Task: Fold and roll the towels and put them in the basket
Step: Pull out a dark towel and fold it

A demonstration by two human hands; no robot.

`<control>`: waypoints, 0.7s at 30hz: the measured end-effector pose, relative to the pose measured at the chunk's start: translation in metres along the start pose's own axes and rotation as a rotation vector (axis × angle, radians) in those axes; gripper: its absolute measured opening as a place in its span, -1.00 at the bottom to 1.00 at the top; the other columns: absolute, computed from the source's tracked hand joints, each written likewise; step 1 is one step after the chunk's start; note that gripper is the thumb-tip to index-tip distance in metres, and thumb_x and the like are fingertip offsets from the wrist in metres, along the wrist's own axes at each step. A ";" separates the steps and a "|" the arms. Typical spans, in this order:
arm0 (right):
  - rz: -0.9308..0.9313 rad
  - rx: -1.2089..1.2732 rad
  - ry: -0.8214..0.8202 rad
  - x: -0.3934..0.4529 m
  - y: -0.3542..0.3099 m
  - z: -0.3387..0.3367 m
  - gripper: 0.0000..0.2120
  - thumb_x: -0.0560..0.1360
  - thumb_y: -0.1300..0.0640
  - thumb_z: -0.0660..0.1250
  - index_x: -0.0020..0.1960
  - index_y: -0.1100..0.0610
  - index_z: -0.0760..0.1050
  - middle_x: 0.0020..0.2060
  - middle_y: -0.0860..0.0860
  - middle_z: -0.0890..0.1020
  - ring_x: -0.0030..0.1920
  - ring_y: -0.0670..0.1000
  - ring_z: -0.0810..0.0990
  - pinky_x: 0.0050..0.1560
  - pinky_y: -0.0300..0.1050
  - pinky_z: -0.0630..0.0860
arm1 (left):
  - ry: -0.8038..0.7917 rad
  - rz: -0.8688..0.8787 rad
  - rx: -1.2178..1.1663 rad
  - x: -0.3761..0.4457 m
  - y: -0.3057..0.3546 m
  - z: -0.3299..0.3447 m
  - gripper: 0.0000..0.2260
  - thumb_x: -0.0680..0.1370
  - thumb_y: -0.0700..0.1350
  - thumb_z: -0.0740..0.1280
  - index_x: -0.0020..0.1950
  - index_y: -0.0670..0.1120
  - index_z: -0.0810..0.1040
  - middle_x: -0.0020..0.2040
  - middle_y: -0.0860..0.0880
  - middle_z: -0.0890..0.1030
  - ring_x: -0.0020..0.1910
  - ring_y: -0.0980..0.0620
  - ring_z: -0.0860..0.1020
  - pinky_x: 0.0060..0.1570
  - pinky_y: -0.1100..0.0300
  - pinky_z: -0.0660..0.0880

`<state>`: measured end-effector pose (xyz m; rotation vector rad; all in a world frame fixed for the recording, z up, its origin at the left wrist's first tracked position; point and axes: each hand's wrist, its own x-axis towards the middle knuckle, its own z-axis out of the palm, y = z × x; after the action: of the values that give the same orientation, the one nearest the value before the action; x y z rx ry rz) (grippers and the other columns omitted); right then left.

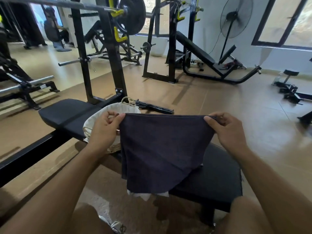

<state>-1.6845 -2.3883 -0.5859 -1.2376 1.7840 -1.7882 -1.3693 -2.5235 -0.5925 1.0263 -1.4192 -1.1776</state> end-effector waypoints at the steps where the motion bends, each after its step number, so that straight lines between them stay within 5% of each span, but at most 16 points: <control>1: -0.002 -0.005 -0.002 -0.001 -0.008 -0.001 -0.94 0.50 0.17 0.50 -0.11 0.05 0.64 -0.20 0.05 0.70 -0.18 -0.05 0.61 -0.08 0.01 0.54 | -0.002 0.001 0.005 -0.002 0.006 -0.002 -0.91 0.65 -0.08 0.33 0.00 -0.08 0.52 -0.20 -0.09 0.70 -0.27 0.04 0.65 -0.31 0.18 0.61; 5: 0.008 0.010 -0.030 -0.007 -0.038 -0.014 -0.93 0.48 0.13 0.50 -0.16 0.02 0.66 -0.29 -0.01 0.69 -0.23 -0.03 0.59 -0.15 0.00 0.53 | -0.278 -0.074 -0.077 -0.012 0.034 -0.026 -0.90 0.60 -0.07 0.35 -0.04 -0.08 0.52 -0.31 -0.05 0.60 -0.36 0.06 0.53 -0.35 0.19 0.49; 8: 0.101 0.160 -0.288 -0.013 -0.065 -0.038 -0.66 0.23 -0.21 0.62 -0.22 0.02 0.65 -0.32 0.01 0.63 -0.30 -0.06 0.57 -0.29 -0.17 0.54 | -0.651 -0.221 -0.285 -0.019 0.053 -0.058 -0.74 0.46 0.00 0.54 -0.09 -0.12 0.55 -0.31 -0.10 0.45 -0.40 0.07 0.47 -0.40 0.24 0.49; 10: 0.121 0.206 -0.478 -0.016 -0.080 -0.051 -0.53 0.08 -0.29 0.66 -0.28 0.01 0.60 -0.36 0.01 0.57 -0.38 -0.08 0.51 -0.40 -0.27 0.45 | -0.758 -0.237 -0.273 -0.022 0.062 -0.071 -0.71 0.41 -0.01 0.60 -0.08 -0.12 0.57 -0.30 -0.10 0.48 -0.38 0.06 0.50 -0.37 0.24 0.53; 14: 0.132 0.224 -0.566 -0.011 -0.092 -0.057 -0.60 0.23 -0.10 0.65 -0.25 0.09 0.50 -0.42 -0.02 0.52 -0.43 -0.09 0.47 -0.45 -0.29 0.40 | -0.603 -0.174 -0.115 -0.021 0.065 -0.061 -0.90 0.56 -0.14 0.36 -0.02 -0.15 0.51 -0.19 -0.15 0.61 -0.25 0.00 0.63 -0.25 0.21 0.61; 17: 0.140 0.089 -0.478 -0.004 -0.082 -0.047 -0.76 0.37 0.08 0.47 -0.20 0.16 0.43 -0.41 -0.05 0.57 -0.38 -0.09 0.54 -0.37 -0.20 0.48 | -0.395 -0.148 -0.023 -0.013 0.049 -0.042 -0.88 0.59 -0.15 0.34 0.06 -0.17 0.48 -0.14 -0.17 0.66 -0.18 -0.05 0.66 -0.19 0.22 0.64; 21: 0.196 -0.063 -0.276 0.008 -0.042 -0.025 -0.77 0.46 0.21 0.50 -0.21 0.14 0.44 -0.25 0.11 0.63 -0.22 0.06 0.58 -0.31 -0.11 0.55 | -0.231 -0.167 -0.011 0.009 0.012 -0.014 -0.93 0.62 -0.20 0.37 -0.02 -0.13 0.50 -0.24 -0.08 0.70 -0.24 -0.01 0.67 -0.22 0.20 0.65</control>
<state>-1.6941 -2.3712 -0.5402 -1.2184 1.7463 -1.3907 -1.3568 -2.5324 -0.5782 1.0428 -1.5250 -1.4620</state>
